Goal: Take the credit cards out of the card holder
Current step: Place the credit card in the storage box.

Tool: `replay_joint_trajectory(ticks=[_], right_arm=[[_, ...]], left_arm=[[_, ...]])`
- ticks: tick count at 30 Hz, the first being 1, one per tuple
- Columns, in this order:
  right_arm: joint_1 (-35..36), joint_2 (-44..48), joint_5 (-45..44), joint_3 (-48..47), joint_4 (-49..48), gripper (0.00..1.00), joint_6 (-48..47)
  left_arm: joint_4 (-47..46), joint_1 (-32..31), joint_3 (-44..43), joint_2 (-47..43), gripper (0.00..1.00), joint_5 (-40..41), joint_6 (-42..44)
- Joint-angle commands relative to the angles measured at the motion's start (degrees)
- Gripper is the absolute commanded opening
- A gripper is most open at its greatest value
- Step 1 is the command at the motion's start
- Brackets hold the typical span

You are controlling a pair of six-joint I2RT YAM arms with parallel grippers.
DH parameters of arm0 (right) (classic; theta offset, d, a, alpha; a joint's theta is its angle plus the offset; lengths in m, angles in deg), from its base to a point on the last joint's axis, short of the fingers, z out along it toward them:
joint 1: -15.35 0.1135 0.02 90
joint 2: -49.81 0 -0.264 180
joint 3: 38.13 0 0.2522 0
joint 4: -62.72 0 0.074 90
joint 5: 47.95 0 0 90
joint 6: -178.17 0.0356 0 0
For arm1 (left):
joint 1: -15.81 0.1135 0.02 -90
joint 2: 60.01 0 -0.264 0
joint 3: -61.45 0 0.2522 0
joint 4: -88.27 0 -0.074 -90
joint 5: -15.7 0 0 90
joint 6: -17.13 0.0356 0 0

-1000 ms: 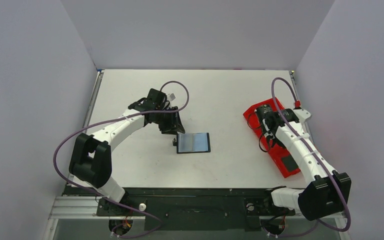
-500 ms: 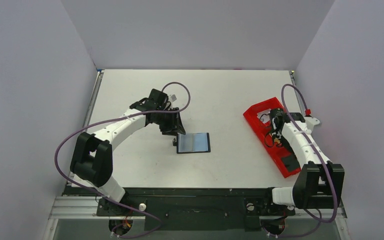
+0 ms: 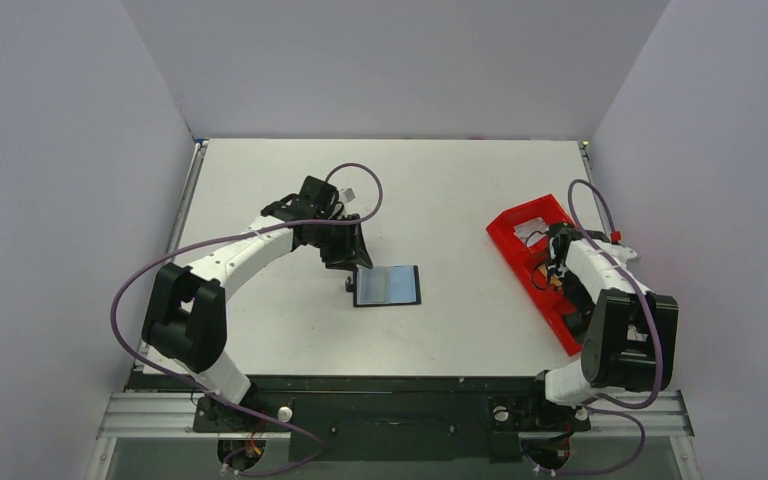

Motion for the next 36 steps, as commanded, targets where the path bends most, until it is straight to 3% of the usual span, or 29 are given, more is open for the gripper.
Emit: replay_joint_trajectory(ticks=[1, 6, 15, 23, 28, 36], right_arm=[[-1.4, -1.2, 0.2, 0.5, -2.7, 0.02, -0.9], [-2.0, -0.9, 2.3, 1.0, -3.2, 0.1, -1.8], [-2.0, 5.7, 8.2, -0.7, -3.8, 0.36, -5.0], [-1.9, 11.4, 13.2, -2.6, -3.4, 0.48, -8.4], [-1.1, 16.7, 19.4, -3.3, -6.0, 0.65, -12.0], [2.6, 20.6, 22.1, -7.3, -6.0, 0.71, -14.1]], left_arm=[[0.3, -0.2, -2.6, -0.3, 0.42, 0.3, 0.9], [0.2, -0.2, -2.5, -0.3, 0.42, 0.3, 1.1], [0.1, -0.2, -2.4, -0.3, 0.42, 0.1, 1.2], [0.0, -0.3, -2.3, -0.6, 0.42, 0.0, 1.2], [-0.2, -0.3, -2.1, -1.0, 0.42, 0.4, 1.1], [0.2, -0.3, -2.0, -2.8, 0.43, 2.9, 1.6]])
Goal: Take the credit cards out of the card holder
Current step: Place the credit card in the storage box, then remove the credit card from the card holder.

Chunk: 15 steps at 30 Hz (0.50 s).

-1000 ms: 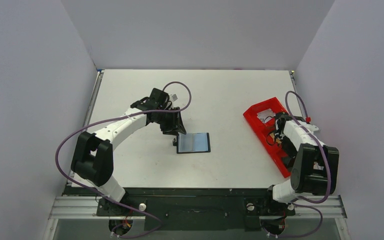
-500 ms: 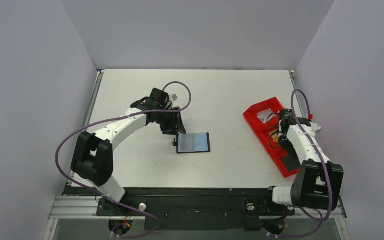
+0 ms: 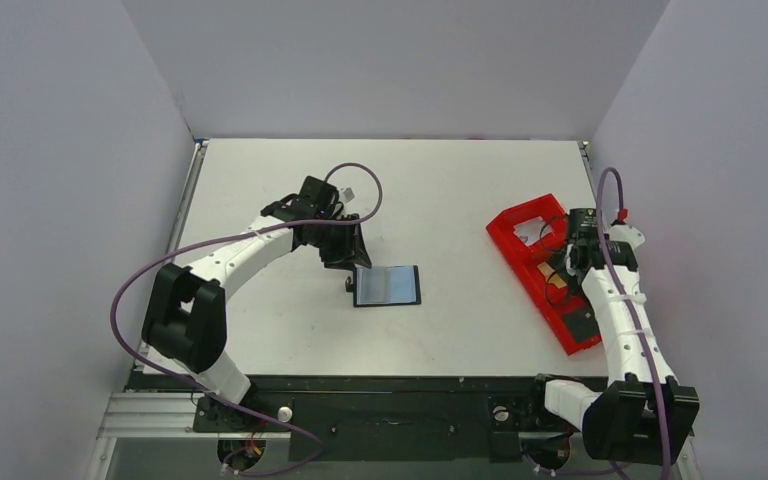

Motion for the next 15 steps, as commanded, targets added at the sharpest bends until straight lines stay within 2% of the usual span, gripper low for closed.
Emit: replay_joint_trajectory(ticks=[1, 6, 11, 15], right_arm=[[2.7, 2.2, 1.6, -4.7, -1.0, 0.71, -1.8], [9.8, 0.7, 1.3, -8.8, -0.4, 0.72, -0.8], [19.0, -0.1, 2.2, -9.6, -5.4, 0.74, 0.4], [25.3, -1.2, 5.1, -9.1, -11.7, 0.84, 0.5]], left_arm=[[0.3, -0.2, -2.0, -3.2, 0.43, 2.1, 1.5], [0.8, -0.1, -1.6, -4.9, 0.43, 5.2, 1.8], [1.0, 0.3, -0.1, -7.2, 0.45, 9.2, 1.7], [0.3, 1.2, 2.0, -8.3, 0.46, 10.3, 1.0]])
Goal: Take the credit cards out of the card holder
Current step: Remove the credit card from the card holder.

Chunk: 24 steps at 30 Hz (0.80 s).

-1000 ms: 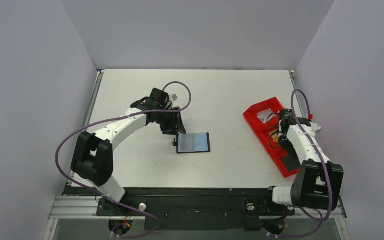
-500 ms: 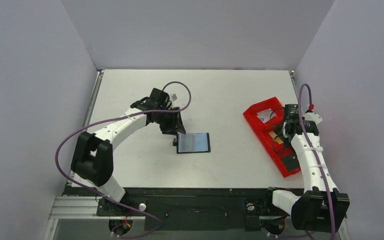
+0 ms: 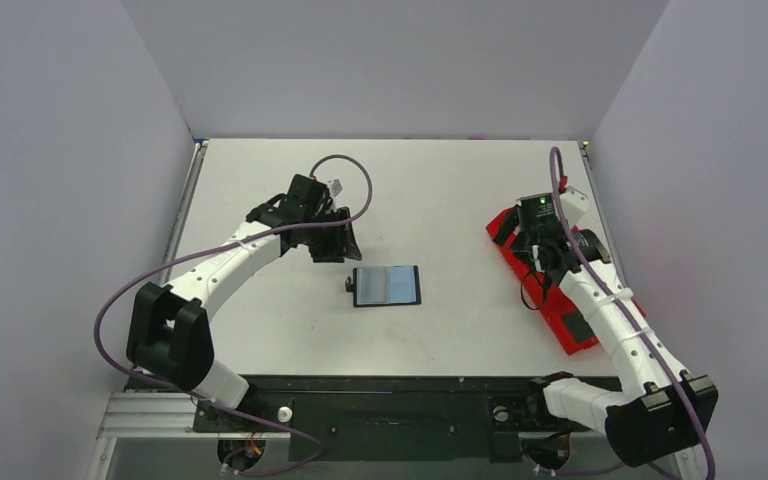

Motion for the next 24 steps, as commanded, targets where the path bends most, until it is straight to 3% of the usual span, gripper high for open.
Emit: replay_joint_trajectory(ticks=[1, 9, 24], right_arm=[[6.0, -1.6, 2.6, -1.4, -8.5, 0.85, 0.9], [19.9, -12.2, 6.0, -3.6, -16.5, 0.88, 1.0], [31.2, -27.5, 10.7, -10.1, -22.7, 0.86, -1.2]], left_arm=[[-0.7, 1.2, 1.8, -3.1, 0.45, 3.2, 0.2], [-3.6, 2.5, 6.0, -4.0, 0.46, 4.5, -1.6], [-5.4, 3.7, 10.9, -7.9, 0.45, 9.0, -5.1]])
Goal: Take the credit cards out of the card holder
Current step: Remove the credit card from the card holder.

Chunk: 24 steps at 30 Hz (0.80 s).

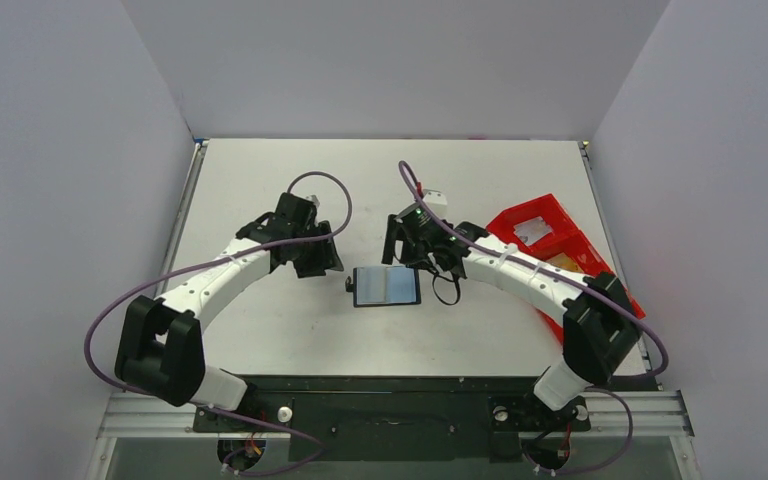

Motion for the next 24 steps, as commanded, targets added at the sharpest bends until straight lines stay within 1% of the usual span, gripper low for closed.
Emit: replay_joint_trajectory(ticks=[1, 8, 17, 19, 24], right_arm=[[2.4, -3.6, 0.9, -3.6, -3.2, 0.86, -0.9], [4.9, -9.2, 1.0, -6.5, -3.4, 0.86, -0.8], [6.7, -15.3, 1.3, -9.6, -2.9, 0.82, -1.1], [7.0, -16.9, 0.4, -10.3, -1.6, 0.8, -0.7], [7.2, -19.5, 0.4, -10.2, -1.1, 0.72, -0.3]], left_arm=[[-2.2, 1.0, 0.8, -3.0, 0.46, 2.1, -1.1], [-1.2, 2.8, 1.7, -4.1, 0.45, 2.6, -0.2], [-0.7, 3.7, 1.9, -3.9, 0.45, 1.4, 0.6], [-0.9, 3.8, 2.1, -4.1, 0.45, 1.2, 0.6], [-1.7, 3.8, 2.6, -3.9, 0.45, 0.6, 0.3]])
